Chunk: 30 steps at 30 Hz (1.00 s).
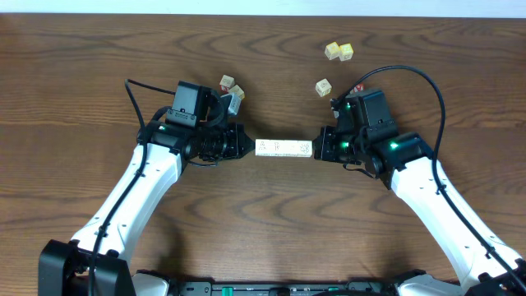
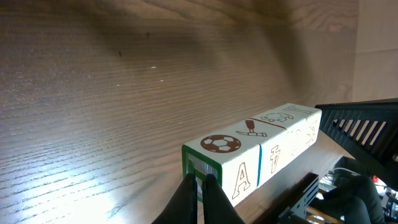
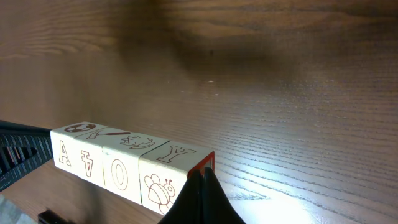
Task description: Lift 4 blocks
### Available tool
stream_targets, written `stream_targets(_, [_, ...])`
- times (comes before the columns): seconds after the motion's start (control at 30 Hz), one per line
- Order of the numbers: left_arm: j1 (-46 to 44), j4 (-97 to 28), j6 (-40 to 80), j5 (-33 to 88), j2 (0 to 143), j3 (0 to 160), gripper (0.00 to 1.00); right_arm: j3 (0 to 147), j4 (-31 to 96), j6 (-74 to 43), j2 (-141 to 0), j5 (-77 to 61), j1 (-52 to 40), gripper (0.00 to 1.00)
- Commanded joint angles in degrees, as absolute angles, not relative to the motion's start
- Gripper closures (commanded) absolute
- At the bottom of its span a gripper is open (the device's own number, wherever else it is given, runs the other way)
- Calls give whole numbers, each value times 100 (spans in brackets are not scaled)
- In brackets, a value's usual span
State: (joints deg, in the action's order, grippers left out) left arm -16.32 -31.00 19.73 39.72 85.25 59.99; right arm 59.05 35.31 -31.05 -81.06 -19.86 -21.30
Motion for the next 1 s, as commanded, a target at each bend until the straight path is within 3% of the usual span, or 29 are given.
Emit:
stream_targets(0.0, [-1800, -3052, 2029, 4434, 8464, 6222, 93, 5990, 3465, -3192, -8044, -2596, -2335, 99])
stream_targets(0.97, [-1800, -3055, 2047, 4434, 8464, 6222, 93, 6001, 3426, -3323, -8044, -2729, -2335, 99])
